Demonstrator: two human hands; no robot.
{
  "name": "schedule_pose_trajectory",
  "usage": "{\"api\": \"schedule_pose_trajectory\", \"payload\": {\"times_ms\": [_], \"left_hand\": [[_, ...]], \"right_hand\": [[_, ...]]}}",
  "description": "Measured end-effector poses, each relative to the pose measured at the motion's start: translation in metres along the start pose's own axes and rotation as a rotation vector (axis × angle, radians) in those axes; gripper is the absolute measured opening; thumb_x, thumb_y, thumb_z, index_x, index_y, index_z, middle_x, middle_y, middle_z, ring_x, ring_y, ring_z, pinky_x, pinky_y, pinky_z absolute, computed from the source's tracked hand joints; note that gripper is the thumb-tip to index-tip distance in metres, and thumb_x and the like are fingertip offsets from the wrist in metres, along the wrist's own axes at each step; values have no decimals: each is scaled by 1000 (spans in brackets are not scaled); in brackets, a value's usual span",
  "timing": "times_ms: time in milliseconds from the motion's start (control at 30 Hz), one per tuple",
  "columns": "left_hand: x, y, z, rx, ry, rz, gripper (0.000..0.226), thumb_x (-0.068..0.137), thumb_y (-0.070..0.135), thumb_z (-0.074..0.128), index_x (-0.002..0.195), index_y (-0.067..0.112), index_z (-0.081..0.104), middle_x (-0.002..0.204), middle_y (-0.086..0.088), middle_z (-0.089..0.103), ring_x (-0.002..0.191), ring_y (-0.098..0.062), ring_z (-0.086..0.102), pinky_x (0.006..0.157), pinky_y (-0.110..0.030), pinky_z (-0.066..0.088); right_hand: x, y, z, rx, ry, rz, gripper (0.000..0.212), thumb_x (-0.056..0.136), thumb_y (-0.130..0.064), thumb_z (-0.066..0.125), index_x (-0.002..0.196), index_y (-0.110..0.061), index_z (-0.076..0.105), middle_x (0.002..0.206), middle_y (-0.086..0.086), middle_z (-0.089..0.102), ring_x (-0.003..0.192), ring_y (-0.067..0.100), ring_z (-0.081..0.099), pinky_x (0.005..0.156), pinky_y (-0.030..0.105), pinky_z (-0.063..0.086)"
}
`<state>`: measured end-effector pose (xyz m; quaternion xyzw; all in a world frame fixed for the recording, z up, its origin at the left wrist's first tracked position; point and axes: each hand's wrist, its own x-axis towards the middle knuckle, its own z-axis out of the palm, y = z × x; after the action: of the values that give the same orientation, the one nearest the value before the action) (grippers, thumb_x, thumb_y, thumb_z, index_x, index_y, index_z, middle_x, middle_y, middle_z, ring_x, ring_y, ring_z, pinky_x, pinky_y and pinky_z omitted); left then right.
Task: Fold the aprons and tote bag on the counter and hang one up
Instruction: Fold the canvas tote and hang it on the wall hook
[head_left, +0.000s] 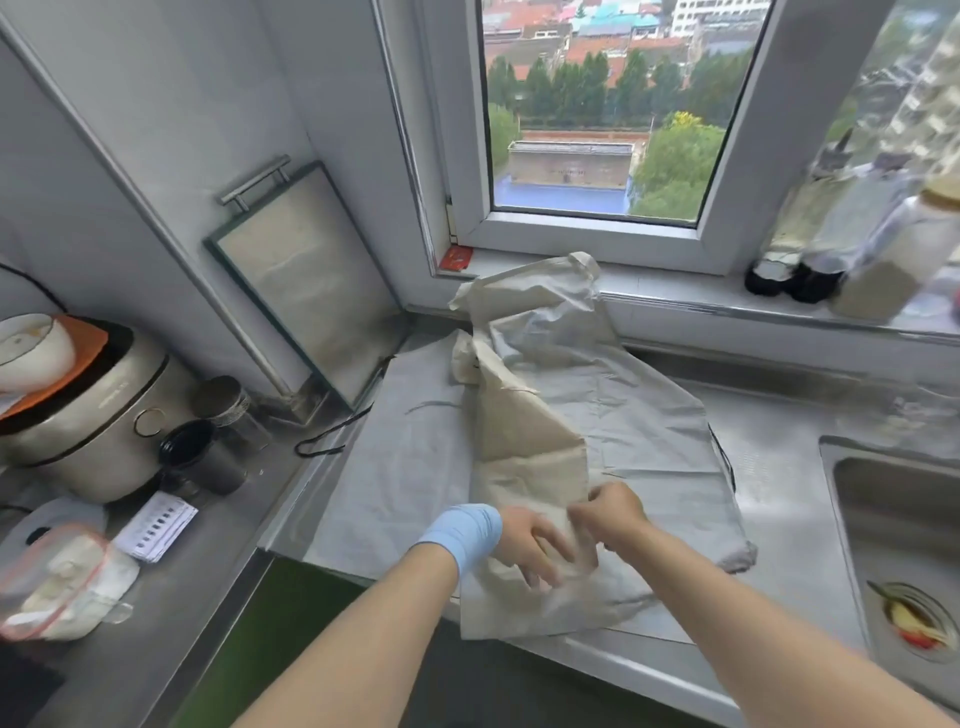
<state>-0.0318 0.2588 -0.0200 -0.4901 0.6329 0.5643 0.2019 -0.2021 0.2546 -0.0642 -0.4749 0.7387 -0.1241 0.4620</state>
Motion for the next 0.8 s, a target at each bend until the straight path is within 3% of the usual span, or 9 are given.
{"api": "schedule_pose_trajectory", "payload": {"times_ms": [167, 267, 333, 400, 467, 533, 633, 700, 800], "left_hand": [[15, -16, -15, -204, 348, -56, 28, 84, 31, 65, 110, 21, 65, 90, 1, 69, 74, -17, 64, 77, -28, 52], [17, -27, -38, -41, 502, -139, 25, 86, 26, 59, 108, 25, 69, 106, -1, 71, 96, -21, 67, 87, -26, 52], [17, -30, -53, -4, 559, -143, 25, 87, 23, 56, 109, 25, 69, 109, 1, 70, 99, -20, 66, 88, -24, 49], [19, -31, -66, 4, 613, -131, 26, 88, 23, 55, 110, 27, 67, 112, 3, 68, 102, -18, 63, 87, -23, 47], [23, -33, -79, 15, 648, -121, 28, 88, 23, 54, 112, 28, 65, 116, 5, 66, 105, -17, 62, 90, -23, 46], [31, -34, -97, 39, 670, -110, 31, 88, 21, 53, 116, 29, 64, 120, 6, 64, 109, -17, 60, 93, -25, 46], [46, -38, -121, 93, 677, -84, 35, 87, 21, 55, 121, 28, 62, 127, 4, 58, 116, -18, 57, 98, -27, 45], [57, -43, -133, 148, 640, -83, 39, 87, 19, 56, 125, 28, 61, 132, 4, 55, 119, -19, 55, 100, -28, 43], [75, -52, -145, 260, 559, -94, 47, 88, 18, 56, 133, 29, 54, 136, 2, 49, 124, -22, 52, 103, -33, 43]], "right_hand": [[6, 36, 3, -465, 139, 105, 42, 76, -19, 56, 118, -16, 53, 120, 9, 59, 109, 27, 60, 82, 33, 48], [17, 36, 4, -714, 322, -232, 83, 73, -9, 57, 147, -26, 23, 147, 11, 30, 127, 30, 40, 97, 38, 40], [34, 31, 4, -815, 328, -500, 81, 69, -6, 57, 145, -27, 36, 154, 9, 30, 133, 30, 38, 96, 40, 40], [44, 22, 4, -957, 193, -599, 59, 80, -10, 52, 136, -26, 48, 149, 7, 39, 131, 30, 42, 99, 44, 37], [48, 4, 2, -1118, 86, -478, 42, 89, -11, 42, 128, -23, 53, 133, 6, 51, 122, 28, 49, 101, 45, 31], [60, -18, 2, -1107, 196, -456, 36, 85, -9, 46, 117, -19, 58, 116, 8, 59, 111, 30, 55, 97, 44, 34], [78, -54, 5, -974, 326, -622, 22, 64, -11, 66, 85, -18, 62, 82, 7, 59, 73, 31, 61, 64, 37, 45], [90, -67, 15, -944, 287, -749, 27, 52, -21, 76, 74, -20, 60, 67, 2, 54, 51, 28, 56, 45, 28, 31], [108, -71, 35, -1039, 185, -774, 28, 55, -24, 75, 80, -21, 63, 70, 1, 56, 50, 26, 59, 43, 29, 29]]}}
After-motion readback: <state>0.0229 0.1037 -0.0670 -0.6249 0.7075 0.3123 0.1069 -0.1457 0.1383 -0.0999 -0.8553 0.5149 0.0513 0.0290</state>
